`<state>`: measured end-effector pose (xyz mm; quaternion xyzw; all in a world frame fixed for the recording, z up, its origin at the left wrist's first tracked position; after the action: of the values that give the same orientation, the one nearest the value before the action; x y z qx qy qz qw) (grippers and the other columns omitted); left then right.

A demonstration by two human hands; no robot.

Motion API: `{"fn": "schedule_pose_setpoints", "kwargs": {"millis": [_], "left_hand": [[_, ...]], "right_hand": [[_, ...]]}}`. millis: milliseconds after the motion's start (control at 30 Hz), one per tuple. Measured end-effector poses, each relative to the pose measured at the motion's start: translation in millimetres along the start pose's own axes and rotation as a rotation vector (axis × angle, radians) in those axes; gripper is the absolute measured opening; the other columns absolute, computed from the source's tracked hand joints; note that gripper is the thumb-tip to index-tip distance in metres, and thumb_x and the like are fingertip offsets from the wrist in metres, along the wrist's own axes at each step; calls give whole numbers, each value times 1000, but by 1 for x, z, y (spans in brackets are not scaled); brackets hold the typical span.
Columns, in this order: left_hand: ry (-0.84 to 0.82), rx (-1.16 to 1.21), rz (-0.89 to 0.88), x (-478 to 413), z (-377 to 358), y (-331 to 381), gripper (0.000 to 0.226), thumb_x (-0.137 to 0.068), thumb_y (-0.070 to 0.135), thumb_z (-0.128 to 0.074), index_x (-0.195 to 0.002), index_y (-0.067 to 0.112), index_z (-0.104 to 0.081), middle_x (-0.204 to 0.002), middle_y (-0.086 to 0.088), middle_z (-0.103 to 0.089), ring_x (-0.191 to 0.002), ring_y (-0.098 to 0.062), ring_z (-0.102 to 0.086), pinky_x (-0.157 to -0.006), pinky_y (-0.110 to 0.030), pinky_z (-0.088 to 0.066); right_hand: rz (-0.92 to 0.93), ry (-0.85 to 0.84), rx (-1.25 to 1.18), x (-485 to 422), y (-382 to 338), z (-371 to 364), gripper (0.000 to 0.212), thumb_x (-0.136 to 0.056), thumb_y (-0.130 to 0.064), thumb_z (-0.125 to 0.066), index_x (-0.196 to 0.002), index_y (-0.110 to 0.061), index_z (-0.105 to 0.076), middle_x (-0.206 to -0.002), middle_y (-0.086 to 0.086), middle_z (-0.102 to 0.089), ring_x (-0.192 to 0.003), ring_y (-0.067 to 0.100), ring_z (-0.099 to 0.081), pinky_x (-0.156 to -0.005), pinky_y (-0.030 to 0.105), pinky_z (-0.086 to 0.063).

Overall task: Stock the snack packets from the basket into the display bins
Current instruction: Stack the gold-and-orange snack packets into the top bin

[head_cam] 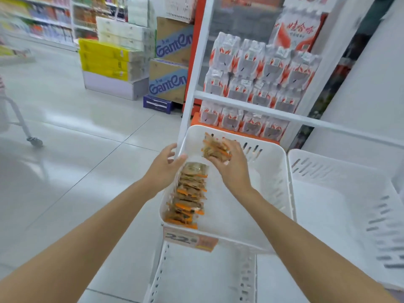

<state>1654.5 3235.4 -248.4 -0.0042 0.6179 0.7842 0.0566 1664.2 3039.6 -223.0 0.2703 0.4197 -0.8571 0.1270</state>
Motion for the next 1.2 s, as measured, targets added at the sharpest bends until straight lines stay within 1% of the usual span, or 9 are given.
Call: {"fn": "schedule_pose_setpoints", "kwargs": {"millis": [200, 300, 367, 467, 633, 833, 967, 1067, 1200], "left_hand": [[-14, 140, -40, -7, -2, -13, 35, -101, 26, -50, -136, 24, -48, -125, 6, -59, -104, -2, -60, -61, -4, -46], [-22, 162, -36, -4, -3, -11, 37, -102, 28, -49, -139, 27, -47, -125, 10, -58, -105, 0, -59, -61, -4, -46], [-19, 176, -30, -2, -3, -10, 36, -102, 29, -48, -137, 29, -47, -125, 11, -57, -102, 3, -58, -59, -2, -45], [-2, 192, -11, 3, -3, -7, 30, -101, 32, -48, -131, 35, -45, -122, 14, -53, -97, 8, -54, -58, 1, -42], [7, 173, -5, 14, 0, -15, 36, -100, 36, -50, -135, 30, -50, -120, 22, -59, -102, 8, -60, -69, -2, -44], [14, 218, 7, 15, -4, -15, 33, -102, 29, -47, -134, 25, -55, -115, 10, -68, -92, 8, -66, -65, -5, -47], [40, 223, 37, 17, -1, -16, 33, -101, 32, -49, -132, 24, -56, -117, 7, -68, -104, -5, -65, -71, -11, -49], [50, 220, 29, 17, 1, -15, 30, -100, 32, -51, -128, 24, -58, -112, 10, -69, -93, 6, -65, -66, -5, -47], [59, 208, 26, 17, -1, -15, 23, -101, 30, -49, -121, 24, -60, -107, 12, -68, -85, 11, -64, -62, -2, -45]], "right_hand": [[6, -430, 260, -9, 27, -52, 76, -74, -72, -60, -134, -26, -52, -129, -2, -50, -123, 13, -41, -107, 30, -32], [-173, -675, 18, -6, 18, -42, 60, -88, -58, -61, -133, -21, -47, -129, -7, -45, -123, -5, -40, -102, 12, -29], [-237, -759, -21, -4, 20, -39, 75, -87, -60, -47, -150, -23, -33, -147, -8, -32, -137, 1, -29, -103, 14, -22], [-298, -764, -71, -3, 28, -46, 73, -87, -67, -47, -150, -32, -31, -150, -15, -28, -132, -5, -32, -106, 14, -29], [-365, -721, -127, 0, 38, -57, 97, -64, -82, -64, -146, -48, -27, -157, -13, -17, -141, 17, -31, -116, 45, -32], [-392, -780, -219, 9, 34, -59, 58, -89, -51, -64, -138, -42, -35, -134, -20, -45, -126, 4, -44, -106, 28, -34], [-397, -824, -242, 12, 32, -54, 74, -81, -62, -61, -145, -42, -31, -145, -12, -39, -132, 12, -42, -112, 34, -34], [-387, -729, -158, 9, 34, -49, 96, -69, -82, -54, -151, -45, -21, -159, -15, -17, -143, 16, -27, -115, 37, -28], [-288, -630, -148, 10, 23, -47, 73, -86, -61, -53, -149, -31, -32, -155, -10, -26, -139, 8, -29, -108, 25, -28]]}}
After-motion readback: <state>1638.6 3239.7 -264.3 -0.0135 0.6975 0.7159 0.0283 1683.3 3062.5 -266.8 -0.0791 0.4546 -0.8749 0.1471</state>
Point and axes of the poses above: each hand's wrist, its own x-axis away from the middle knuckle, its own z-axis out of the back of the hand, y = z × x, the point moved 6 cm from there along -x, towards the middle knuckle
